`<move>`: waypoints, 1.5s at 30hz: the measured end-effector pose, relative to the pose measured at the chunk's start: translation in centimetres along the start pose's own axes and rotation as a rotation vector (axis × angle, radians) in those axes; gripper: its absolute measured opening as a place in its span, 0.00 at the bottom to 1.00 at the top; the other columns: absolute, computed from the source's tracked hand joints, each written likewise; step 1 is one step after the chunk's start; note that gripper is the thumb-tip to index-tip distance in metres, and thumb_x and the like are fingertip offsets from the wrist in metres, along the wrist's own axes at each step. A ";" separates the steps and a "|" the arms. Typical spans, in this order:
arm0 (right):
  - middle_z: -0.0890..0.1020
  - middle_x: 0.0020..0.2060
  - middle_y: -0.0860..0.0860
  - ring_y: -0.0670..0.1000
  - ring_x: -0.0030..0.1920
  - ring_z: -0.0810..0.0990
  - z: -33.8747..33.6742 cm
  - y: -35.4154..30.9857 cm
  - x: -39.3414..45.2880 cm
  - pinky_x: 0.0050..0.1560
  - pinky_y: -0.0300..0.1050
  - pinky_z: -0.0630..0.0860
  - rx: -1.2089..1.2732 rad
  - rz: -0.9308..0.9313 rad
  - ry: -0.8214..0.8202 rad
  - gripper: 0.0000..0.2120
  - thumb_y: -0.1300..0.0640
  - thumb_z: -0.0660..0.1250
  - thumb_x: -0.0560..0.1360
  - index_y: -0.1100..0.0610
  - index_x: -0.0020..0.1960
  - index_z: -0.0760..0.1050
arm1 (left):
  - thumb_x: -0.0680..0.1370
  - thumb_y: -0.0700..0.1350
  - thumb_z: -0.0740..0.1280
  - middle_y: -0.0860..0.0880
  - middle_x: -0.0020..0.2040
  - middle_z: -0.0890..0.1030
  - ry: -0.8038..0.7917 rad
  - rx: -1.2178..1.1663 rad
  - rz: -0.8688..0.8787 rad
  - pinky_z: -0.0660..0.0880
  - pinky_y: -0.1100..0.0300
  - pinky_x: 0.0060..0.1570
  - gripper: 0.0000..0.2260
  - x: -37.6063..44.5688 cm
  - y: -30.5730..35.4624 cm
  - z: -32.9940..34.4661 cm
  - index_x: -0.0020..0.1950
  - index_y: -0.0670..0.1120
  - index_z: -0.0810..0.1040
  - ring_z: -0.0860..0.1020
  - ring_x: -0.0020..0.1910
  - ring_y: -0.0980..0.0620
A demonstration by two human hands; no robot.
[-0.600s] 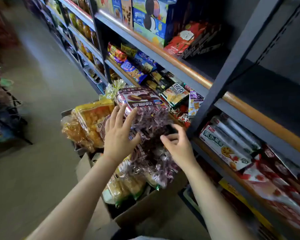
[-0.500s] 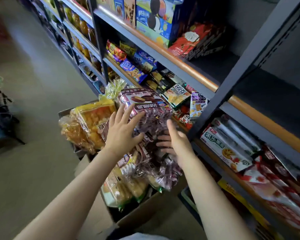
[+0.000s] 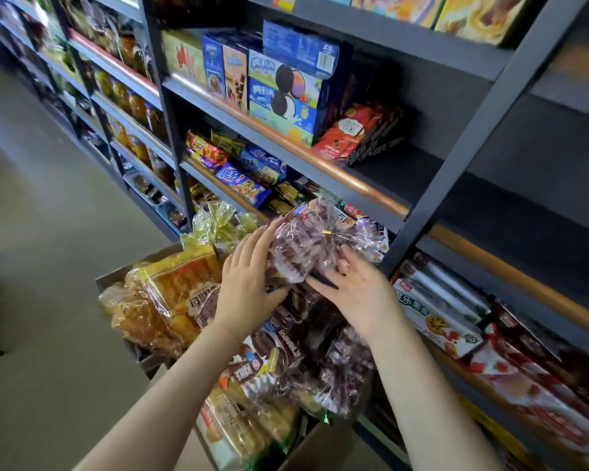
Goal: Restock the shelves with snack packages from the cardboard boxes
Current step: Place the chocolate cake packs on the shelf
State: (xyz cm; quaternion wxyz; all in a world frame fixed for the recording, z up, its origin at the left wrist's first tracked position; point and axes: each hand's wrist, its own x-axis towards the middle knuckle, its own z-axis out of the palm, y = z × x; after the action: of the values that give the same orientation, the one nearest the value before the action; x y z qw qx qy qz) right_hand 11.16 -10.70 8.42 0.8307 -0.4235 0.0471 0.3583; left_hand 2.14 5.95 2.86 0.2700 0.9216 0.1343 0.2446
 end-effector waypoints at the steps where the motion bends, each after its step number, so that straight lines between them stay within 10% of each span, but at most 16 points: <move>1: 0.79 0.63 0.61 0.62 0.66 0.75 0.4 -0.9 -0.8 0.67 0.70 0.69 0.009 -0.017 -0.014 0.09 0.59 0.64 0.80 0.61 0.59 0.75 | 0.70 0.47 0.78 0.49 0.80 0.61 0.026 -0.044 0.009 0.56 0.44 0.78 0.49 0.3 0.7 0.0 0.82 0.56 0.50 0.58 0.80 0.47; 6: 0.80 0.63 0.59 0.62 0.65 0.78 2.1 -4.8 -6.5 0.57 0.65 0.78 -0.024 -0.175 -0.105 0.42 0.51 0.86 0.54 0.61 0.63 0.76 | 0.68 0.45 0.81 0.46 0.69 0.74 0.244 -0.315 0.091 0.72 0.44 0.69 0.42 1.8 4.9 -0.6 0.75 0.52 0.61 0.73 0.70 0.46; 11: 0.83 0.60 0.55 0.55 0.64 0.80 1.5 -8.8 -11.4 0.63 0.57 0.74 -0.289 -0.522 0.001 0.18 0.43 0.61 0.77 0.54 0.46 0.83 | 0.72 0.49 0.79 0.64 0.57 0.80 0.228 -0.868 -0.094 0.79 0.55 0.58 0.27 3.6 9.7 -3.4 0.66 0.49 0.72 0.81 0.57 0.56; 14: 0.84 0.53 0.42 0.39 0.57 0.80 -0.8 -9.7 -12.5 0.60 0.42 0.76 -0.803 -0.720 0.403 0.06 0.50 0.66 0.79 0.47 0.53 0.80 | 0.75 0.55 0.74 0.47 0.62 0.83 -0.003 -1.208 -0.408 0.78 0.46 0.61 0.26 4.7 9.9 -3.3 0.69 0.45 0.75 0.83 0.57 0.46; 17: 0.81 0.54 0.38 0.37 0.52 0.80 -3.1 -8.4 -12.4 0.49 0.37 0.74 -0.907 -0.497 0.455 0.15 0.42 0.66 0.77 0.45 0.62 0.75 | 0.80 0.50 0.67 0.40 0.55 0.86 -0.298 -1.498 -0.564 0.82 0.50 0.51 0.13 4.3 11.1 -2.5 0.57 0.43 0.84 0.85 0.51 0.43; 20: 0.85 0.57 0.48 0.49 0.56 0.84 -4.2 -6.5 -12.6 0.56 0.50 0.78 -0.622 -0.214 0.265 0.26 0.34 0.61 0.73 0.48 0.65 0.78 | 0.81 0.51 0.64 0.42 0.53 0.86 -0.439 -1.540 -0.602 0.82 0.51 0.51 0.14 3.6 11.7 -0.8 0.51 0.46 0.87 0.85 0.50 0.43; 26: 0.82 0.62 0.54 0.56 0.62 0.82 -6.6 -5.1 -13.1 0.57 0.53 0.79 -0.502 -0.235 0.190 0.36 0.35 0.71 0.69 0.51 0.72 0.71 | 0.81 0.52 0.65 0.40 0.55 0.85 -0.545 -1.586 -0.632 0.82 0.48 0.50 0.15 2.8 12.2 0.5 0.59 0.42 0.82 0.85 0.50 0.41; 31: 0.85 0.56 0.55 0.56 0.56 0.84 -7.0 -4.6 -13.7 0.51 0.51 0.82 -0.474 -0.288 0.229 0.22 0.47 0.68 0.74 0.53 0.66 0.76 | 0.79 0.54 0.68 0.38 0.59 0.84 -0.579 -1.505 -0.680 0.80 0.43 0.58 0.22 2.7 12.5 1.2 0.66 0.41 0.79 0.83 0.54 0.39; 36: 0.85 0.56 0.48 0.48 0.54 0.85 -7.3 -6.4 -17.3 0.51 0.48 0.81 -0.653 -0.537 0.479 0.22 0.50 0.73 0.73 0.48 0.65 0.75 | 0.79 0.50 0.70 0.50 0.57 0.81 -0.316 -1.043 -0.426 0.78 0.53 0.54 0.19 1.3 15.6 0.9 0.69 0.54 0.72 0.81 0.57 0.47; 41: 0.74 0.66 0.33 0.34 0.67 0.71 -7.1 -6.8 -23.8 0.64 0.42 0.74 -1.000 -0.798 0.410 0.25 0.47 0.71 0.78 0.38 0.72 0.67 | 0.71 0.53 0.76 0.51 0.68 0.78 -0.662 -1.222 -0.021 0.78 0.51 0.63 0.37 -3.5 25.1 0.5 0.77 0.56 0.62 0.79 0.65 0.51; 45: 0.76 0.65 0.35 0.41 0.72 0.68 -10.3 -7.0 -31.8 0.72 0.54 0.68 -1.106 -0.969 0.403 0.11 0.50 0.65 0.77 0.41 0.57 0.82 | 0.77 0.49 0.70 0.38 0.64 0.81 -0.627 -1.537 -0.227 0.80 0.43 0.59 0.26 -6.5 30.7 1.5 0.74 0.43 0.71 0.82 0.60 0.40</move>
State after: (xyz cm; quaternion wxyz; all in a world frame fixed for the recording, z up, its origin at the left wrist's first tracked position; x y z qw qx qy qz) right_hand -5.53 -38.67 18.66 0.5373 -0.8085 -0.1797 -0.1592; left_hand 0.98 -22.30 16.55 0.8709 0.4870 -0.0592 -0.0284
